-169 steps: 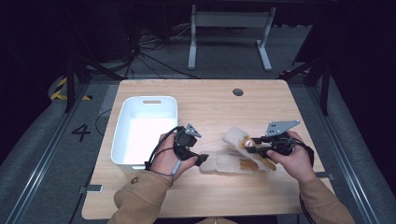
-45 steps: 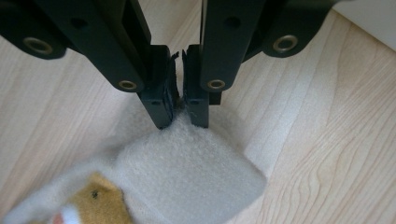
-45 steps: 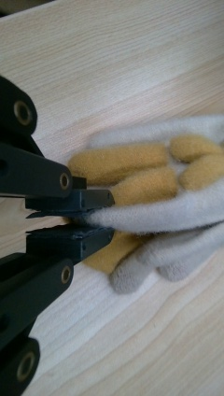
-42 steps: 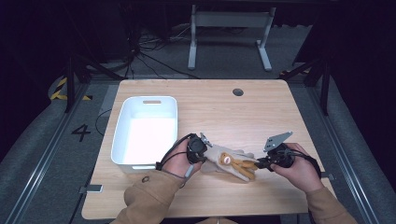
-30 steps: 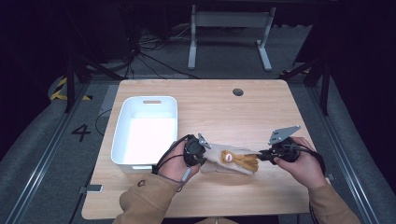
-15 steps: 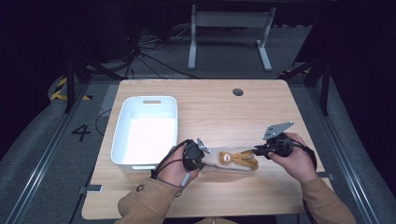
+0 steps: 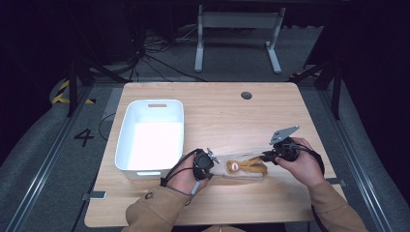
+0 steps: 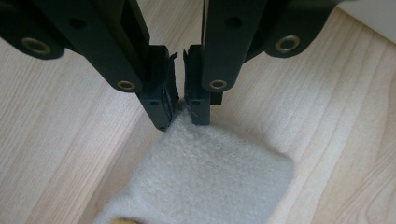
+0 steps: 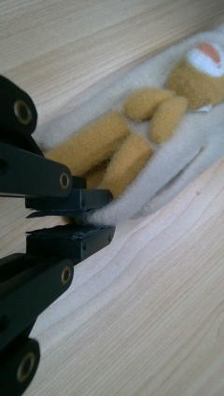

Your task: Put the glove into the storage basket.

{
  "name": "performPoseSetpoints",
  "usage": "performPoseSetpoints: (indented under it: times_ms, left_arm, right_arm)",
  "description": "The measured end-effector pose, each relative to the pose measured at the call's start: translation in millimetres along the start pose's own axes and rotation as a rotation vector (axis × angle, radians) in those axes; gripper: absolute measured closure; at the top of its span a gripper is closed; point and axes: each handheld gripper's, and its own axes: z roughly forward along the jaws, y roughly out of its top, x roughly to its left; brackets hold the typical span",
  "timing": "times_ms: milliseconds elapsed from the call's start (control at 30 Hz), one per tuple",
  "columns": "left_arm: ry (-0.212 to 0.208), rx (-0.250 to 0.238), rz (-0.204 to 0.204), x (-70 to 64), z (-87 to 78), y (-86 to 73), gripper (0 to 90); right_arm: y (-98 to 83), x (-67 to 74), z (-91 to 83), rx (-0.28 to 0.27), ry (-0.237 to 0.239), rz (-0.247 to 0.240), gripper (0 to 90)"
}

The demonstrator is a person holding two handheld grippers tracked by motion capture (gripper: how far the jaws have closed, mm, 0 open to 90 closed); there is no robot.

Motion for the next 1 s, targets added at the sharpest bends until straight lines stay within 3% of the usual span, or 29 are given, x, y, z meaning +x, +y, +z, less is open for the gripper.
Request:
performPoseSetpoints:
  times_ms: [233,367,500,733,1000]
  left_arm:
    - [-0.007,0.010,-0.005,0.7,2.9,-0.7,81.6]
    - [0.003,0.011,0.006,1.1,2.9,-1.1,73.5]
    - [0.016,0.007,0.012,0.7,-2.1,-0.6,65.6]
    - [0.011,-0.023,-0.020,1.8,-20.0,-0.4,58.3]
    - [0.013,-0.097,-0.019,2.5,-35.6,5.9,47.6]
  right_arm:
    - [-2.8,-2.7,4.6,0.017,-0.009,-0.005,73.2]
    - [-4.4,-4.7,2.4,0.019,-0.033,-0.001,71.1]
    - [-5.8,-5.7,-1.6,0.013,-0.043,0.011,75.9]
    - [-5.1,-2.7,-7.1,0.018,-0.049,0.011,88.5]
    - [-4.1,1.3,-10.8,-0.021,-0.044,0.008,88.4]
